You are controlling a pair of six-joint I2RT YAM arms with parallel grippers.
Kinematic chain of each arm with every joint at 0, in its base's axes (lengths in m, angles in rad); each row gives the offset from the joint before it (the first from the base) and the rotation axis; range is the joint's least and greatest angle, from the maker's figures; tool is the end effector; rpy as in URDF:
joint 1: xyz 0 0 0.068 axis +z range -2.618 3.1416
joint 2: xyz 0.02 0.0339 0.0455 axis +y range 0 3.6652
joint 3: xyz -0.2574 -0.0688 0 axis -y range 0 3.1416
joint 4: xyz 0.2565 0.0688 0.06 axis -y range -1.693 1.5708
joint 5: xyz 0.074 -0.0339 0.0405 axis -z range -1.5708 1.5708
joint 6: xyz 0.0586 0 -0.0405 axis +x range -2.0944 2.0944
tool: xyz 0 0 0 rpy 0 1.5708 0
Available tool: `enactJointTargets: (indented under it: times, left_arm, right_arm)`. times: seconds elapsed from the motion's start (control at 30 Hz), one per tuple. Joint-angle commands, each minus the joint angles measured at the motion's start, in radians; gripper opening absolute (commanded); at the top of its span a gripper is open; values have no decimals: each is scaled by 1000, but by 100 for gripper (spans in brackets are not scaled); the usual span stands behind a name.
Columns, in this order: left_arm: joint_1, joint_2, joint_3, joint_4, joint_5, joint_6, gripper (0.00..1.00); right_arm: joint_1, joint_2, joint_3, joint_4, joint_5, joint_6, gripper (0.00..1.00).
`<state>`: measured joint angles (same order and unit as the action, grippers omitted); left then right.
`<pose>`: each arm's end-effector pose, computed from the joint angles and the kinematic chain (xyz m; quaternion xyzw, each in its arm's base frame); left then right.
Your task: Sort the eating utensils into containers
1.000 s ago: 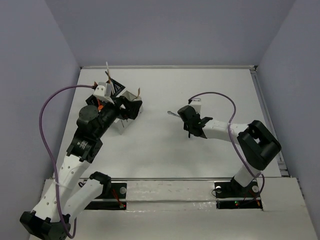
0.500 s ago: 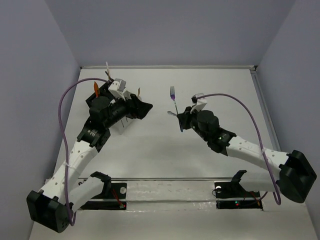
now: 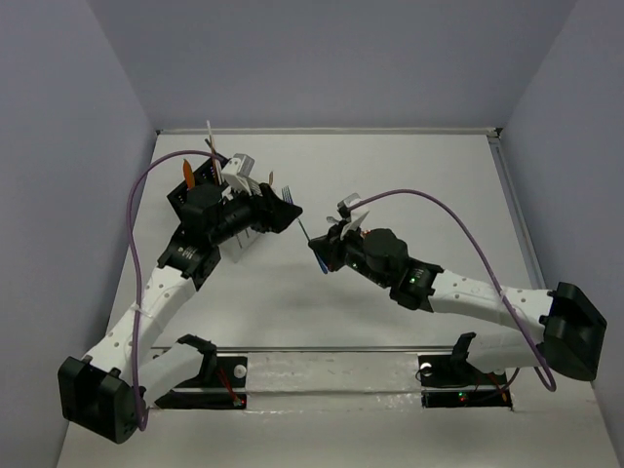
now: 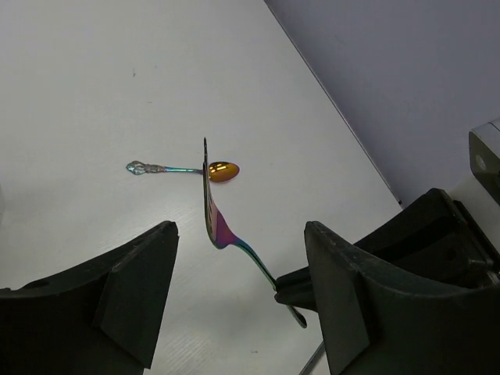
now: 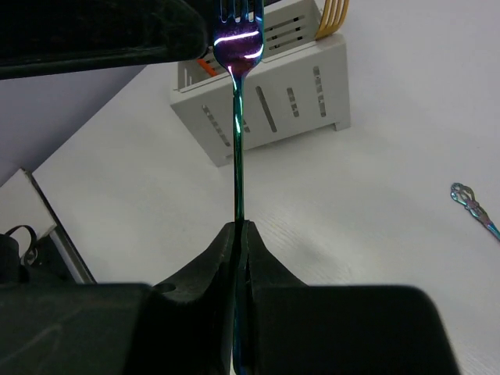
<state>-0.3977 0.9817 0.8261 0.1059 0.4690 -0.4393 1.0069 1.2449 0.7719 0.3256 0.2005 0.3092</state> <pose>0.2348 -0.1274 0.3408 0.1455 0.7078 -0.4263 0.5442 0.1826 0.2670 0.2746 -0.1961 0.7304 0.3375 0.5605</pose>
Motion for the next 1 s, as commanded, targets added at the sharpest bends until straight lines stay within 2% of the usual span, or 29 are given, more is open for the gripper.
enactJointTargets:
  times: [0.0,0.23,0.3,0.33,0.37,0.43,0.53,0.63,0.67,0.73,0.77,0.87,0.97]
  left_arm:
    - [-4,6,-4,48,7,-1,74]
    - [-4,8,-1,38,-29,5,59]
    - [-4,9,-1,37,-35,5,52]
    - [-4,9,2,35,-36,7,45]
    - [-4,11,2,34,-43,7,23]
    - [-4,8,5,25,-62,8,6]
    - [-4,5,11,14,-78,14,6]
    - [-4,-8,18,0,-116,27,6]
    - [-4,-14,19,-8,-141,36,6]
    - [-4,-20,27,-17,-170,45,6]
    - [-4,-29,28,-23,-194,48,6]
    - [16,-37,37,-32,-230,60,6]
    - [42,-32,67,-55,-274,70,6]
  right_arm:
    - [41,7,64,92,5,-32,7]
    - [71,14,70,95,8,-39,7]
    - [81,11,69,99,7,-41,7]
    - [81,11,67,101,5,-41,7]
    - [81,10,64,105,2,-41,7]
    - [81,10,61,104,11,-39,7]
    - [81,4,58,96,25,-36,7]
    - [81,-15,41,99,28,-22,29]
    - [81,-22,37,95,22,-19,44]
    - [81,-50,27,86,17,-18,54]
    - [81,-64,20,78,14,-16,63]
    - [81,-131,-16,63,17,-10,72]
    - [81,-227,-69,40,20,-5,77]
